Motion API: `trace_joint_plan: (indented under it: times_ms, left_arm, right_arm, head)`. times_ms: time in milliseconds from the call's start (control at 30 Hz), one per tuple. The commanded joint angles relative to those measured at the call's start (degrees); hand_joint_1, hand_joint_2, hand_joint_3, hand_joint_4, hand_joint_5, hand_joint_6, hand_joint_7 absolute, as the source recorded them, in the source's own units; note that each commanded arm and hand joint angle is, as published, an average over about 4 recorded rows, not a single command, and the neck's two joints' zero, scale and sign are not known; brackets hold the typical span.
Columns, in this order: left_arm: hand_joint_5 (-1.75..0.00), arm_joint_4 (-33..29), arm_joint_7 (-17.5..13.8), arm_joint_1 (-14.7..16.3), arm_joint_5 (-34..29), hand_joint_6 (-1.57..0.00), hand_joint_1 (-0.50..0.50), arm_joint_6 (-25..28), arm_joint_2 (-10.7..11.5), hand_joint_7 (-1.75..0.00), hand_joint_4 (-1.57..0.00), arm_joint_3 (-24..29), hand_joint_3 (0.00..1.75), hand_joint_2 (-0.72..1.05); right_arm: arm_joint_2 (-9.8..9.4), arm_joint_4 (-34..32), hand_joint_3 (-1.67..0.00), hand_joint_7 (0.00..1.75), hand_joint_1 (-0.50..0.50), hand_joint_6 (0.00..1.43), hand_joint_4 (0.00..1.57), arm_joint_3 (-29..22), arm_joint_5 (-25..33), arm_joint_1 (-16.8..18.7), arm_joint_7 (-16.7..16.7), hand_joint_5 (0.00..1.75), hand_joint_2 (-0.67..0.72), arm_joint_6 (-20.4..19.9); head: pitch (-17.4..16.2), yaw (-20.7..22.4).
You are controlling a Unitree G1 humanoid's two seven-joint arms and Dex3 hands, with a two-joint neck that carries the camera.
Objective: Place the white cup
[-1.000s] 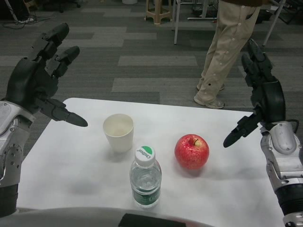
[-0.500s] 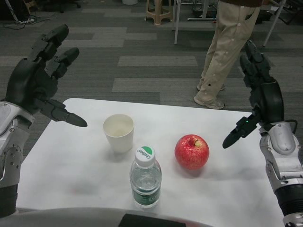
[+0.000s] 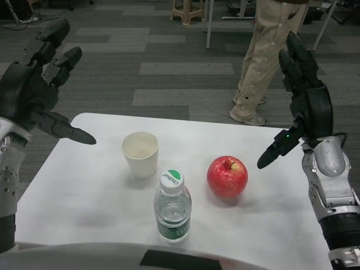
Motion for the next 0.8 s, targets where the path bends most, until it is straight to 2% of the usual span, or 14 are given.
trace_joint_plan:
  times_ms: [33,133,200,267,367,467,600,800]
  left_arm:
    - [-0.31,-0.6,-0.63,-1.14,0.33,0.0,-0.5,0.52,-1.6,-0.21,0.0,-0.69,0.09,-0.02]
    - [-0.31,-0.65,-1.24,-1.1,1.29,0.0,-0.5,0.46,-3.53,-0.21,0.0,-1.73,0.09,-0.02]
    - [-0.31,-0.69,-2.01,-0.9,2.92,0.0,-0.5,0.26,-5.88,-0.21,0.0,-2.61,0.09,-0.02]
    - [-0.31,-0.69,-2.41,-0.64,4.15,0.0,-0.5,-0.11,-7.84,-0.21,0.0,-3.4,0.09,-0.02]
    - [-0.31,-0.69,-2.47,-0.4,5.25,0.0,-0.5,-0.68,-9.25,-0.21,0.0,-4.28,0.09,-0.02]
    - [-0.31,-0.69,-2.47,-0.35,6.13,0.0,-0.5,-0.99,-9.9,-0.21,0.0,-4.85,0.09,-0.02]
    - [-0.31,-0.69,-2.47,-0.35,7.67,0.0,-0.5,-1.26,-10.52,-0.21,0.0,-6.03,0.09,-0.02]
    - [-0.31,-0.67,-2.47,-0.53,8.0,0.0,-0.5,-1.48,-11.16,-0.21,0.0,-6.19,0.09,-0.02]
  right_arm:
    - [-0.49,-1.11,0.0,0.0,-0.42,0.0,0.0,-1.25,0.12,0.57,-0.18,0.0,0.66,0.18]
    - [-2.12,-0.98,0.0,0.0,-0.42,0.0,0.0,-1.05,0.16,0.53,-0.18,0.0,0.66,0.18]
    - [-3.35,-0.26,0.0,0.0,-0.42,0.0,0.0,-1.03,0.21,0.4,-0.18,0.0,0.66,0.16]
    - [-4.07,0.73,0.0,0.0,-0.42,0.0,0.0,-1.3,0.21,0.09,-0.15,0.0,0.66,0.12]
    - [-4.4,1.66,0.0,0.0,-0.42,0.0,0.0,-1.93,0.21,-0.31,-0.09,0.0,0.66,0.05]
    - [-4.45,2.09,0.0,0.0,-0.44,0.0,0.0,-2.46,0.25,-0.44,-0.09,0.0,0.66,0.01]
    - [-5.55,2.93,0.0,0.0,-0.42,0.0,0.0,-2.81,0.3,-0.62,-0.09,0.0,0.72,-0.08]
    - [-6.93,3.3,0.0,0.0,-0.42,0.0,0.0,-2.26,0.3,-0.68,-0.09,0.0,0.69,-0.08]
  head:
    - [-0.34,0.58]
    - [-0.26,1.59]
    - [-0.01,1.98]
    - [0.4,2.23]
    - [0.84,2.31]
    - [0.7,2.58]
    - [0.86,2.66]
    - [0.87,1.06]
